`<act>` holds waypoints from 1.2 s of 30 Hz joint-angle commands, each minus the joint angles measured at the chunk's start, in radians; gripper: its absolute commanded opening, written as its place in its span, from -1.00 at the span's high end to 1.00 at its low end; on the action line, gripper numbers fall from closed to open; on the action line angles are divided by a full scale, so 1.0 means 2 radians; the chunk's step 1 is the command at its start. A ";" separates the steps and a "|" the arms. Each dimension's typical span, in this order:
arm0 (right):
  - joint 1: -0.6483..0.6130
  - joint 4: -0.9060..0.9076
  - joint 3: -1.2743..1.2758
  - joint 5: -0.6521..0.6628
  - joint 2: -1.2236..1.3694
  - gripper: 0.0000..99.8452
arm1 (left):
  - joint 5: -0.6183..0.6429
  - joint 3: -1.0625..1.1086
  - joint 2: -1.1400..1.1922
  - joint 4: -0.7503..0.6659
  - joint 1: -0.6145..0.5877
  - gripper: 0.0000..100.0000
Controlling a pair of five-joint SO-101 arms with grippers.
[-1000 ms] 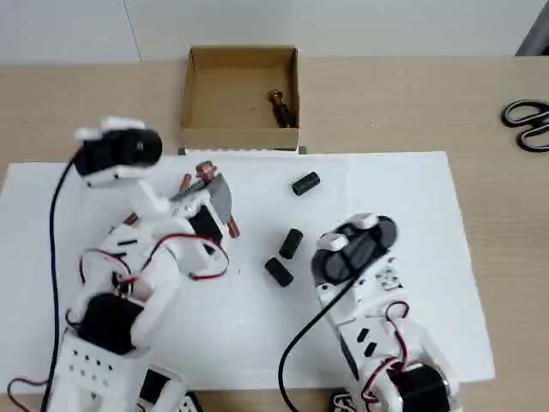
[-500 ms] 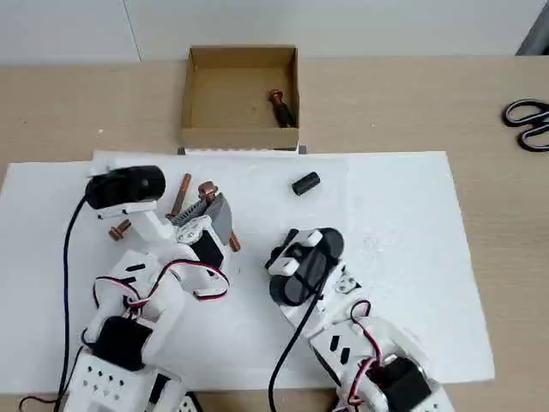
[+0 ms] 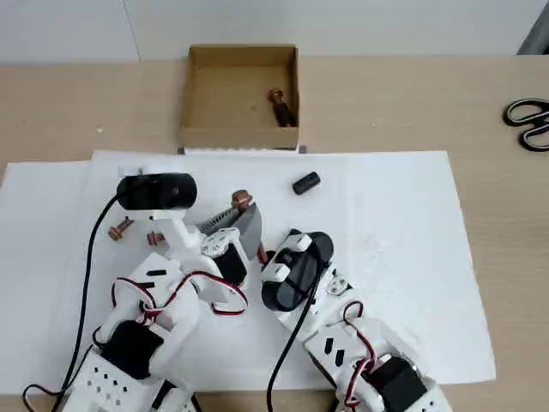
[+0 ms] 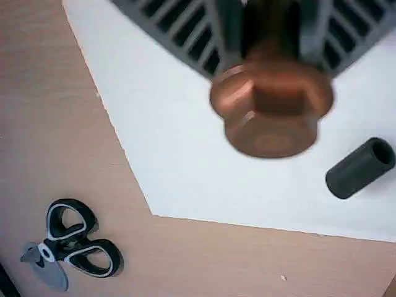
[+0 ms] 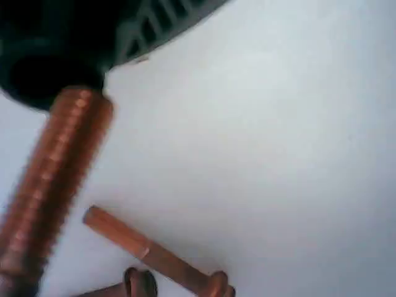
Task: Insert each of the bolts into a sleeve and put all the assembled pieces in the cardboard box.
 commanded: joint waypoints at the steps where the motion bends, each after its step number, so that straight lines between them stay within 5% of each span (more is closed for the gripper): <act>1: -0.003 -0.013 -0.003 -0.005 -0.004 0.99 | 0.003 -0.003 -0.011 -0.016 0.005 0.99; 20: -0.003 -0.013 -0.005 -0.005 -0.004 0.99 | 0.003 0.038 -0.011 -0.084 0.005 0.99; 36: 0.000 -0.015 -0.006 -0.005 -0.004 0.99 | -0.021 -0.009 -0.014 0.099 0.072 0.99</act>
